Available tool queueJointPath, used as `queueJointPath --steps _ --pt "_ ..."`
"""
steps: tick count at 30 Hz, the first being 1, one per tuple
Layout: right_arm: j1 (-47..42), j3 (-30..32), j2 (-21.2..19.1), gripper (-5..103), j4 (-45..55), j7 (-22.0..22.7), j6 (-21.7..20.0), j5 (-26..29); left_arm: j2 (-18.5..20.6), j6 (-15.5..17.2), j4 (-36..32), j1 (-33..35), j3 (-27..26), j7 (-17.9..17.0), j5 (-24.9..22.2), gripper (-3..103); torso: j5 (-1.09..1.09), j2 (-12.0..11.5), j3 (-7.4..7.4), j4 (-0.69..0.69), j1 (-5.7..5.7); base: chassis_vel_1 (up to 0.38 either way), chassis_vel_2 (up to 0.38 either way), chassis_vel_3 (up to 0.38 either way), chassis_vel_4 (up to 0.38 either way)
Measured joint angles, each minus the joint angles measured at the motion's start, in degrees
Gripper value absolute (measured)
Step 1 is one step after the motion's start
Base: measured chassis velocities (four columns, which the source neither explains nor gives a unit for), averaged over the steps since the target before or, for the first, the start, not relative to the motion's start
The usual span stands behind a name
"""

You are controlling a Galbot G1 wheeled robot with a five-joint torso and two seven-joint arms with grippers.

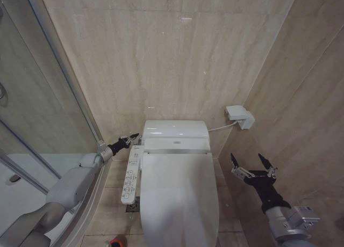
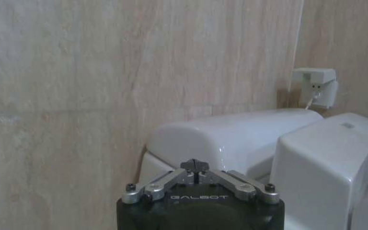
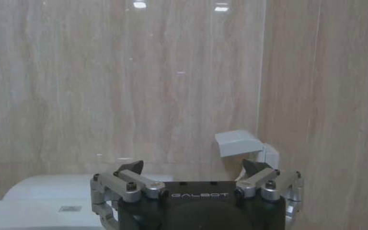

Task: Open the toilet lid, clean the toilet bowl with a toilet brush, close the toilet lid, and flush.

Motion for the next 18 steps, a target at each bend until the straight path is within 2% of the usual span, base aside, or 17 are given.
queueJointPath --steps 12,18 --pt "0.00 0.00 0.00 100 0.00 0.00 0.00 0.00 -0.65 0.01 0.84 1.36 -1.04 -1.47 0.99 0 0.00 0.00 0.00 0.01 0.00 0.000 0.000 0.000 0.000" --pt "0.00 0.00 0.00 100 0.00 0.00 0.00 0.00 0.04 1.06 0.80 1.42 -1.71 -1.58 -0.15 0 0.00 0.00 0.00 0.01 0.00 0.000 0.000 0.000 0.000"
